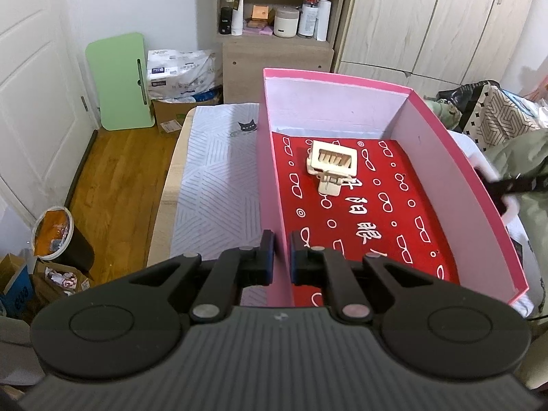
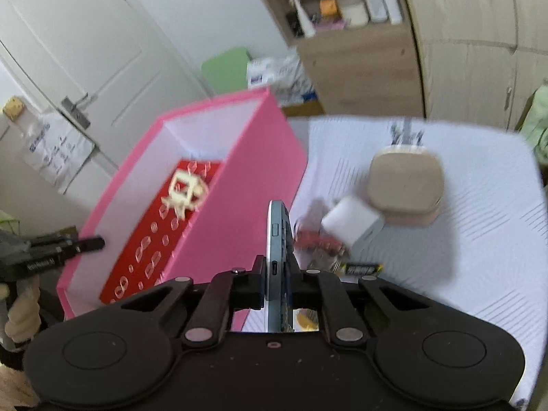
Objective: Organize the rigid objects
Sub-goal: 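Carry the white router into the box beside the stand and release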
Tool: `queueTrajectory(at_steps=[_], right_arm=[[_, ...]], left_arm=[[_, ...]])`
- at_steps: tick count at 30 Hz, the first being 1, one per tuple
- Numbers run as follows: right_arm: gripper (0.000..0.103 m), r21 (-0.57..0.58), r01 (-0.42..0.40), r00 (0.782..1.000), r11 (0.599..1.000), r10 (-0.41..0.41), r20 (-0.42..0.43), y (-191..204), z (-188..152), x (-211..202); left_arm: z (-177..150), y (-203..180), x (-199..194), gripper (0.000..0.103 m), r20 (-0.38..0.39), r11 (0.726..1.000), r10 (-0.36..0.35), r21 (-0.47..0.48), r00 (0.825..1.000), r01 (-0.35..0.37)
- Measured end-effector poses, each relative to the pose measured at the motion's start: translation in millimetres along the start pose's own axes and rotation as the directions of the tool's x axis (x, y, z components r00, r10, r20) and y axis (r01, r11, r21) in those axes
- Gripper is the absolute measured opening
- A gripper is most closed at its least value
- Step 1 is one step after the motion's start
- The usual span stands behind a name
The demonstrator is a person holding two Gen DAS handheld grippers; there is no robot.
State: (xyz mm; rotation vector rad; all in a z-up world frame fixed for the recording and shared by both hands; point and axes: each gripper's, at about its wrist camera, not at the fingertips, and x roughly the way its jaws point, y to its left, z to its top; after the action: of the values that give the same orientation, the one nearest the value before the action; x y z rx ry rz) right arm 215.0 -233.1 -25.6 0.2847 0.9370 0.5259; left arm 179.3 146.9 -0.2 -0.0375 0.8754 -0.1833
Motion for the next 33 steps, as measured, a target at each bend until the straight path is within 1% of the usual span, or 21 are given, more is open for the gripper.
queueTrajectory(at_steps=[2,3,4,5,7,9,12,13,15,17,20,26,27,29,33], right_arm=[[0.014,-0.016,0.005,0.998,1.000,-0.004,0.061,8.3,7.1,-20.5],[0.014,-0.037,-0.006,0.995,0.999,0.010,0.099,16.3,9.2,-32.0],[0.014,-0.074,-0.033,0.990,0.997,0.043,0.137,28.0,11.4,-44.6],[0.014,-0.102,-0.059,0.985,0.993,0.074,0.154,38.3,13.6,-52.8],[0.014,-0.163,-0.089,0.982,0.983,0.114,0.151,61.9,20.1,-59.9],[0.014,-0.207,-0.101,0.985,0.973,0.127,0.115,83.8,26.8,-53.8],[0.014,-0.239,-0.120,0.993,0.964,0.122,-0.007,111.7,39.1,-23.5],[0.014,-0.247,-0.122,0.992,0.961,0.112,-0.055,119.7,43.8,-8.9],[0.014,-0.260,-0.111,0.990,0.959,0.082,-0.119,130.1,51.5,18.1],[0.014,-0.275,-0.080,0.987,0.958,0.039,-0.154,137.4,55.4,40.4],[0.014,-0.299,-0.009,0.982,0.954,-0.048,-0.183,142.7,60.4,73.1],[0.014,-0.320,0.074,0.958,0.945,-0.157,-0.242,143.2,58.9,116.3],[0.014,-0.313,0.074,0.951,0.947,-0.161,-0.262,141.5,58.1,121.9],[0.014,-0.273,0.047,0.944,0.961,-0.132,-0.302,138.2,58.7,129.1],[0.014,-0.193,0.013,0.947,0.981,-0.074,-0.312,137.5,63.8,135.4]], left_arm=[[-0.5,0.0,-0.1,0.008,0.002,1.000,-0.001,-0.001,1.000,0.001],[-1.1,0.0,-0.2,0.008,0.005,1.000,0.000,-0.003,1.000,0.000],[-1.6,-0.1,-0.4,0.008,0.008,1.000,0.001,-0.006,1.000,-0.001],[-1.8,-0.1,-0.6,0.008,0.009,1.000,0.002,-0.009,1.000,-0.002],[-2.0,-0.1,-0.6,0.008,0.008,1.000,-0.001,-0.008,1.000,0.001],[-1.6,0.7,-0.3,0.008,0.007,1.000,-0.003,-0.007,1.000,0.003],[-1.3,0.9,-0.1,0.008,0.002,1.000,-0.006,0.002,1.000,0.006],[-0.7,0.7,0.2,0.009,-0.003,1.000,-0.007,0.010,1.000,0.007],[1.1,0.3,1.0,0.009,-0.014,1.000,-0.010,0.026,1.000,0.010],[2.9,-0.6,1.6,0.009,-0.024,0.999,-0.011,0.037,1.000,0.011],[1.7,-5.7,1.2,0.009,-0.023,0.997,0.004,0.074,1.000,-0.002],[-0.2,-9.6,-0.2,0.009,-0.020,0.994,0.011,0.113,1.000,-0.009],[0.0,-9.3,-0.1,0.009,-0.022,0.993,0.010,0.117,1.000,-0.007],[0.6,-10.2,-0.1,0.009,-0.023,0.992,0.009,0.122,1.000,-0.006],[0.3,-12.3,-0.8,0.009,-0.021,0.992,0.011,0.130,1.000,-0.008]])
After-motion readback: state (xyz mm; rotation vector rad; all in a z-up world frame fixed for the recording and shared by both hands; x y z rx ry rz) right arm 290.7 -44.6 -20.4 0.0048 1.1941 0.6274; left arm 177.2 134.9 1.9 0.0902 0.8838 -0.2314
